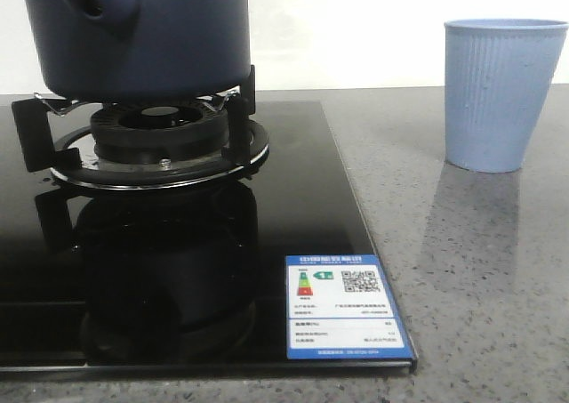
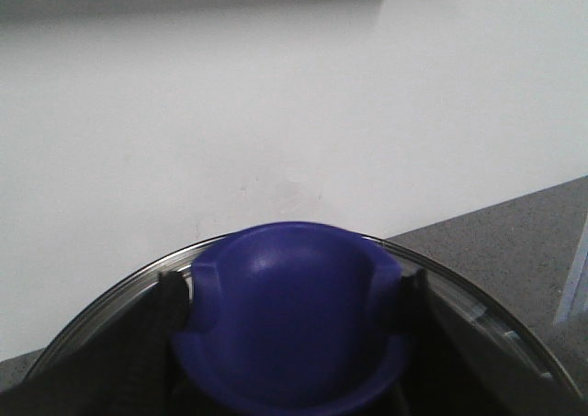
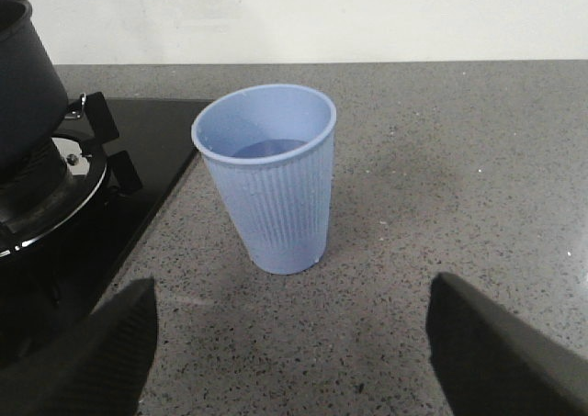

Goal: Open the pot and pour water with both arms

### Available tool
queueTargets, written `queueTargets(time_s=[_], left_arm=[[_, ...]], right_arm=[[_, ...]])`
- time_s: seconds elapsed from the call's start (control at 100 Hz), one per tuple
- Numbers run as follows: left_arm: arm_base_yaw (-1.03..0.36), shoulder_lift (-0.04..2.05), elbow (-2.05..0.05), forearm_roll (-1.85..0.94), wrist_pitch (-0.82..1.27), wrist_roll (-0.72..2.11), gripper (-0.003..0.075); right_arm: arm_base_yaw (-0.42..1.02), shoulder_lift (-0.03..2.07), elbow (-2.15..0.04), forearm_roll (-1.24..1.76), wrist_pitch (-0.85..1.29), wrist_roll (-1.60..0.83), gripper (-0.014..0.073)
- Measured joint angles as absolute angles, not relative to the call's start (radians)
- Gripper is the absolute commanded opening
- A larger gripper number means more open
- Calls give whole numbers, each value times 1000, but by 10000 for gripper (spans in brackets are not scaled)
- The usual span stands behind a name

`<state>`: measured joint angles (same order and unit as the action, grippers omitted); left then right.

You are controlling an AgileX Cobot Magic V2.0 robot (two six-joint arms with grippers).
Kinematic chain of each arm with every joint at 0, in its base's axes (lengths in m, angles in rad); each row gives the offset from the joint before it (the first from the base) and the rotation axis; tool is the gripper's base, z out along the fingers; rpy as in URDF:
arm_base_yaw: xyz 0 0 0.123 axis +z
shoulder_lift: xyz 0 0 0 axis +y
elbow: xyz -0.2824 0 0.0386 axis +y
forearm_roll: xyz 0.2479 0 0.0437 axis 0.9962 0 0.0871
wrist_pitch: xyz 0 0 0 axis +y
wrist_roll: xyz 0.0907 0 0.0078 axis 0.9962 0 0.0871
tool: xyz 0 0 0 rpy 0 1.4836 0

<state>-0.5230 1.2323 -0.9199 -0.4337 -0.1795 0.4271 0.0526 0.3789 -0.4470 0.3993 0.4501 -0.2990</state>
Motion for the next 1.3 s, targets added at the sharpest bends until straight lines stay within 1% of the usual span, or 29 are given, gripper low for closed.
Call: queueTargets(time_s=[0.19, 0.35, 0.62, 0.82, 1.08, 1.3], left_arm=[[-519, 1185, -920, -434, -179, 427, 351], [-458, 1145, -920, -434, -172, 427, 351], [-326, 1082, -920, -434, -112, 427, 351], [-264, 1048, -920, -434, -95, 427, 351], [-246, 1040, -920, -434, -89, 427, 351], [-246, 1040, -920, -434, -89, 427, 351]], right_arm=[[70, 427, -447, 399, 421, -299, 545], [123, 492, -444, 399, 350, -299, 545], [242, 619, -350, 403, 95, -299, 545], [346, 780, -318, 411, -113, -299, 545], [368, 1056, -318, 419, -400, -299, 547], [368, 1185, -338, 361, -479, -246, 548]])
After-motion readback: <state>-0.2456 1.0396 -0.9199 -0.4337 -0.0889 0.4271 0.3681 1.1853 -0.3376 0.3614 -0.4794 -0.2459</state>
